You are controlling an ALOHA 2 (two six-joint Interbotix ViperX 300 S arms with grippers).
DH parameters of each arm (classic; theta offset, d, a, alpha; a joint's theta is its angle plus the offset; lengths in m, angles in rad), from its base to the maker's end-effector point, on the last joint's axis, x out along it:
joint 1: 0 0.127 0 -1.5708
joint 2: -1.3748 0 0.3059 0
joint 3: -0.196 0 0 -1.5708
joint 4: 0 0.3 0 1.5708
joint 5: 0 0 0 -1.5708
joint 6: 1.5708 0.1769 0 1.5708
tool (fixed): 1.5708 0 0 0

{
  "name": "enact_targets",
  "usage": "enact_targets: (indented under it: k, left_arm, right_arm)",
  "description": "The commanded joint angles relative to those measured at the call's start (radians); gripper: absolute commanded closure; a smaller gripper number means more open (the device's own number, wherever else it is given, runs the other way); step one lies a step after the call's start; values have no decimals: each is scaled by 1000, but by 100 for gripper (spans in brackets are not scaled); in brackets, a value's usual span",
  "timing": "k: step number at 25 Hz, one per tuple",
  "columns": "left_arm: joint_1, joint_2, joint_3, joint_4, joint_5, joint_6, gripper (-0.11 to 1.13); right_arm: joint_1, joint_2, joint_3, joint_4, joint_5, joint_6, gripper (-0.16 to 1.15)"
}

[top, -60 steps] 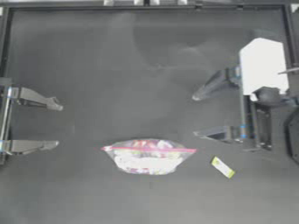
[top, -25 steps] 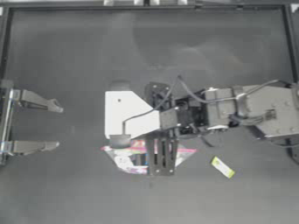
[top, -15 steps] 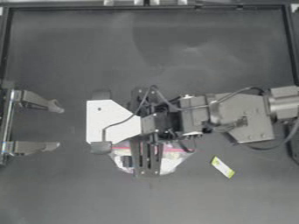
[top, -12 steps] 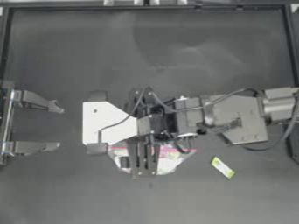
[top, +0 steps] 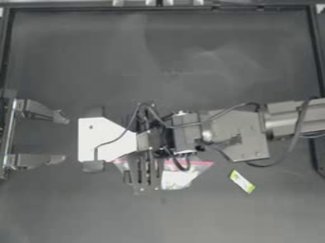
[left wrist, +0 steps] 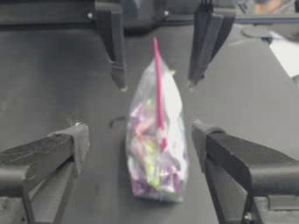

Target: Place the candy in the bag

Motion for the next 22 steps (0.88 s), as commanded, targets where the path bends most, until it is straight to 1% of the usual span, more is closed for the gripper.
enact_targets:
  k: [1, 16, 22]
  left_arm:
    - [2, 23, -8, -3, -3, -2, 2]
    - [2, 23, 8, -2, -3, -2, 2]
    - [2, 21, 14, -2, -5, -2, 2]
  right_arm:
    - [-2, -3, -51, -5, 3, -3, 0]
    - [2, 95, -153, 3, 57, -32, 0]
    - [5, 126, -192, -5, 104, -38, 0]
